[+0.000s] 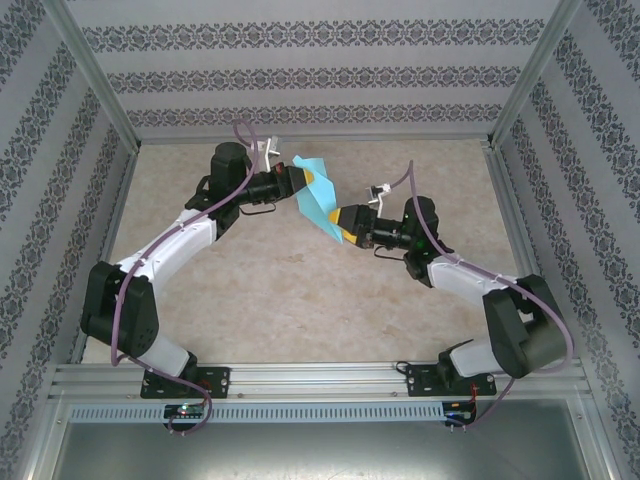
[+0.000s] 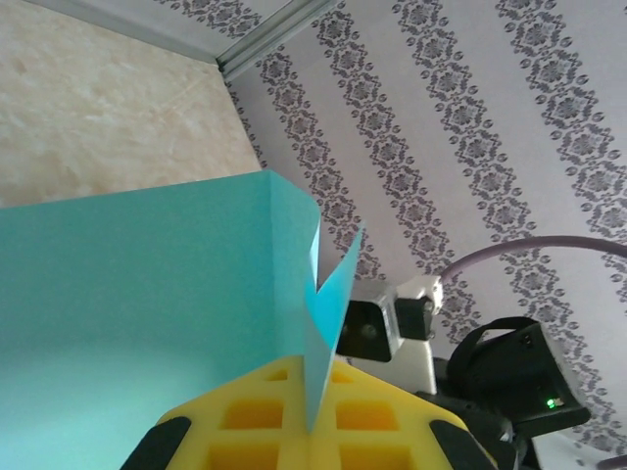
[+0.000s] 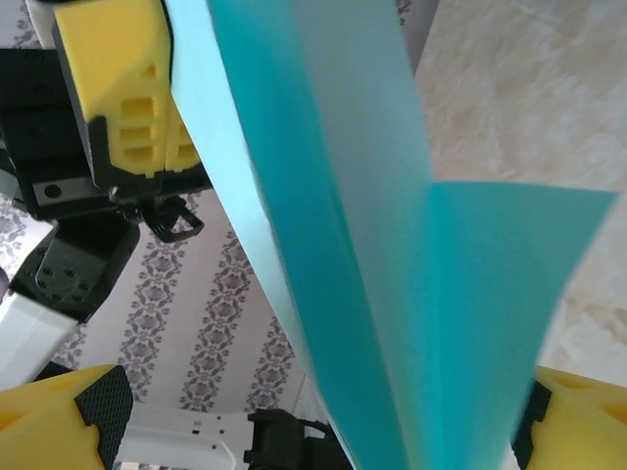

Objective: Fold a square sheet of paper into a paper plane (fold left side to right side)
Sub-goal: Turn over the paper at the center of the table.

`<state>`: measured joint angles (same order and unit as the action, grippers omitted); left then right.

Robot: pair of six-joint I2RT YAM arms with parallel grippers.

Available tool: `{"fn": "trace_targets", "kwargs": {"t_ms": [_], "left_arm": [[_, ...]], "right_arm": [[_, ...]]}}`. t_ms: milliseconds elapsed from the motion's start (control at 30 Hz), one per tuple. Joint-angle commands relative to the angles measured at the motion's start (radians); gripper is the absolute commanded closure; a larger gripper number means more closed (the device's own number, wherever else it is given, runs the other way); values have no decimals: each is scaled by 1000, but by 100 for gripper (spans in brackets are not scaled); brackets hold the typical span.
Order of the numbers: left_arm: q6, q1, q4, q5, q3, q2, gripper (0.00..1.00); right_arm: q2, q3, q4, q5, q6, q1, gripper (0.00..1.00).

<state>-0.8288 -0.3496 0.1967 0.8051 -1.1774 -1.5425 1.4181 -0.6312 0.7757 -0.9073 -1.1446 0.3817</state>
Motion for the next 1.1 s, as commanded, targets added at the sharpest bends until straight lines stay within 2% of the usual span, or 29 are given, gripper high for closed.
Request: {"fn": "trace_targets", "kwargs": {"t_ms": [0,67,200,433,900,967,1067], "left_arm": [[-60,1,82,44,-32,31,100],[-74,1,94,51,-24,42,100],[-82,1,93,53,-8,64,100],[-63,1,48,58,21,71,100],[-38,1,8,51,31,30,100],[-32,1,-2,50,28,30,97],[-9,0,-32,49,22,32,86]], "right_arm": [[30,-23,181,-20,-79,25,2],[55,-32,251,-25,-134,34,3],[104,-48,314,-32,-202,34,10],[183,-85,492,-51,-323,33,38],[170,-55,428,-51,-263,6,65],[158,-44,415,-49,-252,-1,69],[134,-30,372,-44,-222,-11,75]]}}
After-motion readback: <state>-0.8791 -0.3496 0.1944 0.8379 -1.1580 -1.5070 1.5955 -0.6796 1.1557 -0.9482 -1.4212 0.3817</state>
